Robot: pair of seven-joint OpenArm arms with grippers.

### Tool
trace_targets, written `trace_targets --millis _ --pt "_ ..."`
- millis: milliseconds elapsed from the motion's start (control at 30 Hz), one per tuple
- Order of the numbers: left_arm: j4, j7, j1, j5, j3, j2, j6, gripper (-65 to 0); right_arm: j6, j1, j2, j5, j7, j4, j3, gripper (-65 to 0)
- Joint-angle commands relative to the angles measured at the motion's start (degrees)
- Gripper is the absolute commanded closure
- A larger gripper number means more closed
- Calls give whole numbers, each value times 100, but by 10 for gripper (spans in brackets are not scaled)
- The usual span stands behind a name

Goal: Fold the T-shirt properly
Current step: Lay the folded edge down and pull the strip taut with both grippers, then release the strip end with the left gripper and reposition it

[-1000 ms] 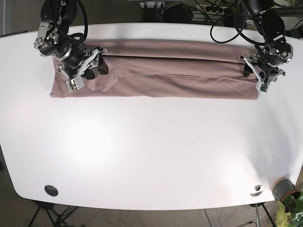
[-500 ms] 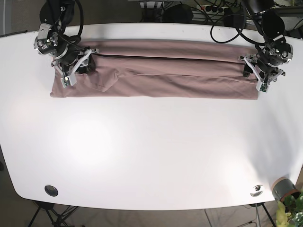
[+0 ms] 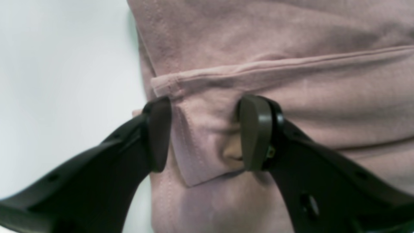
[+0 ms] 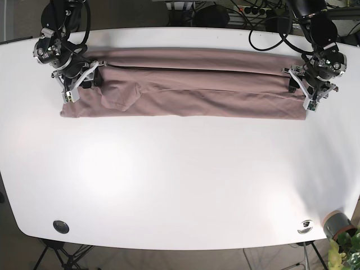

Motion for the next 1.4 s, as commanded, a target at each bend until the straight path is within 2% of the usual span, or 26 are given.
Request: trace_targets --millis 0,233,533,633,733,900,967,1033,1167,1367 --pt "-14 152 14 171 6 -37 3 -307 -8 19 43 -52 60 -216 -11 -208" --pt "-779 152 -549 153 15 -37 3 -311 -8 652 175 -61 131 -910 -11 -208" --pt "-875 170 -1068 162 6 -37 3 -314 -8 1610 430 -70 139 -1684 -11 -208" --pt "-884 232 -1235 162 -29 -37 3 -364 -34 1759 474 -70 139 -1728 -11 -208" --pt "-831 522 -1314 144 -179 -20 3 -436 -26 1838 501 -70 139 -1728 -11 -208" --pt "-436 961 -1551 74 -565 -11 3 -456 -17 1838 501 -61 131 -1728 -11 -208" --pt "-313 1111 -1551 -225 -759 -11 3 -468 -8 1821 483 -61 131 -1728 -11 -208" --pt "-260 1348 -1551 -761 -1040 -46 3 -490 -8 1803 474 -61 131 -1728 -11 -208" --pt "-260 1796 -1542 -1544 -1418 -231 3 -503 -8 1803 474 -43 131 -1728 -11 -208" --pt "-260 1999 -1305 -2150 -1462 -240 3 -503 -8 1803 465 -17 131 -1719 -11 -208"
